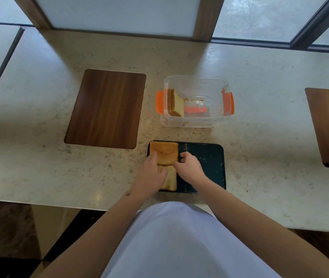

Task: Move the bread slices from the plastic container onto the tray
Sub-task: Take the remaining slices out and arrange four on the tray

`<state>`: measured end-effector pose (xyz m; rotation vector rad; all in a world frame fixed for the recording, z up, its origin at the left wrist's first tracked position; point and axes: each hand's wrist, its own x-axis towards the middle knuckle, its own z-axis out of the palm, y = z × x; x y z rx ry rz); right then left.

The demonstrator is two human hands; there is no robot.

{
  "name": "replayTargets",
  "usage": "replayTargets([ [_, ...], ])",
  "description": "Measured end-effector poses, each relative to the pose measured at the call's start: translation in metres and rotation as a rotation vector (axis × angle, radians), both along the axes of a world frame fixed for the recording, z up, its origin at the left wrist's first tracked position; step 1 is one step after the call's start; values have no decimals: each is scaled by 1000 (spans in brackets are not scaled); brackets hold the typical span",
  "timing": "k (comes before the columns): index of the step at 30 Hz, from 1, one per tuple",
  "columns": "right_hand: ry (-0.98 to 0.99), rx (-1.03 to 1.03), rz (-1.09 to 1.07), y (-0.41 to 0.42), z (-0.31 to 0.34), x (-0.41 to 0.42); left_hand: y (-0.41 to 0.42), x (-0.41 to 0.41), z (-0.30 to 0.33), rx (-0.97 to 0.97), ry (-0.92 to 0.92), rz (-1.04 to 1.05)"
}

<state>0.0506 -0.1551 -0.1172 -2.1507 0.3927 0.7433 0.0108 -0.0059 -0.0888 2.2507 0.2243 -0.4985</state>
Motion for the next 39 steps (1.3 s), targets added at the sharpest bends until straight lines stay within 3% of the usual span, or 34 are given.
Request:
replayTargets([
  [6,-341,34,-96,-19,44,29,-22,52,51,-171,-137,241],
  [11,-651,-29,-75,-19,83,95,-42,121,88,-644,133,468],
  [14,-527,-80,-24,-17,83,141,-57,155,98,-954,324,777],
  [17,-235,-76,-45,-16,73,185,-69,182,111,-1106,397,995],
  [21,31,-3,-113,-13,62,212,-77,207,125,-975,418,1123],
  [29,86,27,47,-1,62,230,-84,232,111,-538,420,935],
  [35,114,152,4,9,61,225,-87,236,108,-618,446,1041],
  [39,132,294,-119,2,59,225,-92,241,103,-437,435,872],
])
